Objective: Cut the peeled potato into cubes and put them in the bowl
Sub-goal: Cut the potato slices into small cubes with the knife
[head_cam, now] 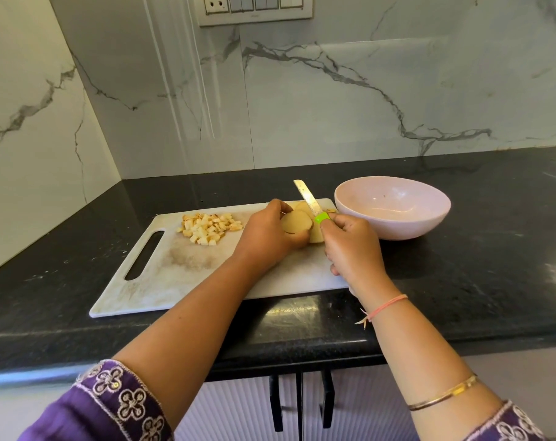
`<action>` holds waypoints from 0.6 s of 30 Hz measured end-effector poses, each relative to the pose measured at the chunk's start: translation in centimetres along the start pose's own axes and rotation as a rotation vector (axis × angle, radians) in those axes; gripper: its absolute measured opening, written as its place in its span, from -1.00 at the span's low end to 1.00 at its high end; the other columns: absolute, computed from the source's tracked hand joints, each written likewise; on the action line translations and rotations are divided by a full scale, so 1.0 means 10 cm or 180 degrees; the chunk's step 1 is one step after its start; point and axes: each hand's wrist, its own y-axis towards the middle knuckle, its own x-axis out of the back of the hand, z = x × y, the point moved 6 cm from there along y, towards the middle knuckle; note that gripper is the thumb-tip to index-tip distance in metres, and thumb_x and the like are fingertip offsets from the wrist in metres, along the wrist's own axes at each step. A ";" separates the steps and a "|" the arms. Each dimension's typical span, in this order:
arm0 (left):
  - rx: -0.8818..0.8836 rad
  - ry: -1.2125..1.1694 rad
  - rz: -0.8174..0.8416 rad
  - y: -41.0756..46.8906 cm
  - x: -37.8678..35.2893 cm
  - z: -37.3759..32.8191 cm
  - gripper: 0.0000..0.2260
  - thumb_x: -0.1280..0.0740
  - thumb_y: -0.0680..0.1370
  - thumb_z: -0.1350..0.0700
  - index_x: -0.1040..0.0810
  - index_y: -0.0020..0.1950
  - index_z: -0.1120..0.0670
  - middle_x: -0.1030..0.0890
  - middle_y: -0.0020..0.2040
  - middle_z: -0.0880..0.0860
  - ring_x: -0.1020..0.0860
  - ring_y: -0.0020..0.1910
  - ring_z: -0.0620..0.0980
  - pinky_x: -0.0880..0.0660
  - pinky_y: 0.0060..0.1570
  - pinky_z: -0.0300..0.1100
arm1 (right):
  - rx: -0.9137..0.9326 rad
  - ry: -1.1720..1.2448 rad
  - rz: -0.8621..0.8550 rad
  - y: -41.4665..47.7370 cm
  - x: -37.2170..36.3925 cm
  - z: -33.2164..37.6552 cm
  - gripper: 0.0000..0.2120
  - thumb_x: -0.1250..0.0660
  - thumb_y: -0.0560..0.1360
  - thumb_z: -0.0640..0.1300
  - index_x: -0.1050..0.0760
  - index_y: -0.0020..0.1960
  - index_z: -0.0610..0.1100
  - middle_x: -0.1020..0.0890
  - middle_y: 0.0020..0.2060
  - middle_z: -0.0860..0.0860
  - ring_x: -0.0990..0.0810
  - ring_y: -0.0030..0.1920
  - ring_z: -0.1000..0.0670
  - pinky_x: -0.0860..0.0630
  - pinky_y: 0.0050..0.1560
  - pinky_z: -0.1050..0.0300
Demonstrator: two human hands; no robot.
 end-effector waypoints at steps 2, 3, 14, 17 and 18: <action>0.0017 -0.0045 -0.0028 -0.01 0.07 0.04 -0.59 -0.46 0.43 -0.03 -0.47 0.21 0.06 -0.54 -0.01 -0.06 -0.51 -0.08 -0.10 -0.47 -0.10 -0.24 | 0.0021 0.0006 -0.0016 -0.01 0.00 -0.01 -0.76 -0.21 0.53 -0.17 -0.51 -0.28 -0.15 -0.31 -0.59 0.07 -0.27 -0.42 -0.03 -0.27 -0.36 0.05; 0.0032 -0.0013 -0.0027 -0.02 0.12 0.08 -0.59 -0.45 0.43 -0.03 -0.47 0.22 0.05 -0.51 0.01 -0.07 -0.50 -0.06 -0.10 -0.46 -0.07 -0.25 | 0.0030 0.0006 -0.0010 -0.02 -0.01 -0.01 -0.77 -0.21 0.53 -0.16 -0.53 -0.23 -0.22 -0.30 -0.57 0.05 -0.27 -0.41 -0.04 -0.26 -0.35 0.05; 0.0227 0.0548 0.0935 -0.06 0.24 0.34 -0.47 -0.33 0.52 0.06 -0.31 0.48 0.03 -0.38 0.43 0.01 -0.43 0.30 0.02 -0.35 0.27 -0.17 | 0.0636 -0.1349 0.0387 -0.10 -0.13 0.14 -0.76 -0.18 0.53 -0.11 -0.53 -0.14 -0.24 -0.47 -0.43 -0.07 -0.37 -0.41 -0.04 -0.26 -0.36 0.10; 0.0279 0.0551 0.0863 -0.05 0.27 0.37 -0.44 -0.35 0.52 0.01 -0.30 0.48 0.06 -0.38 0.43 0.02 -0.39 0.35 -0.01 -0.32 0.32 -0.16 | 0.0774 -0.1976 0.0586 -0.17 -0.18 0.24 -0.76 -0.15 0.55 -0.07 -0.54 -0.11 -0.16 -0.49 -0.40 -0.03 -0.45 -0.32 -0.10 -0.30 -0.38 0.12; 0.0272 0.0572 0.0884 -0.05 0.26 0.36 -0.45 -0.35 0.52 0.01 -0.30 0.48 0.07 -0.39 0.42 0.02 -0.38 0.36 -0.01 -0.32 0.31 -0.17 | 0.0790 -0.2149 0.0630 -0.18 -0.18 0.27 -0.78 -0.14 0.55 -0.06 -0.52 -0.12 -0.12 -0.47 -0.41 -0.01 -0.45 -0.29 -0.10 -0.28 -0.40 0.13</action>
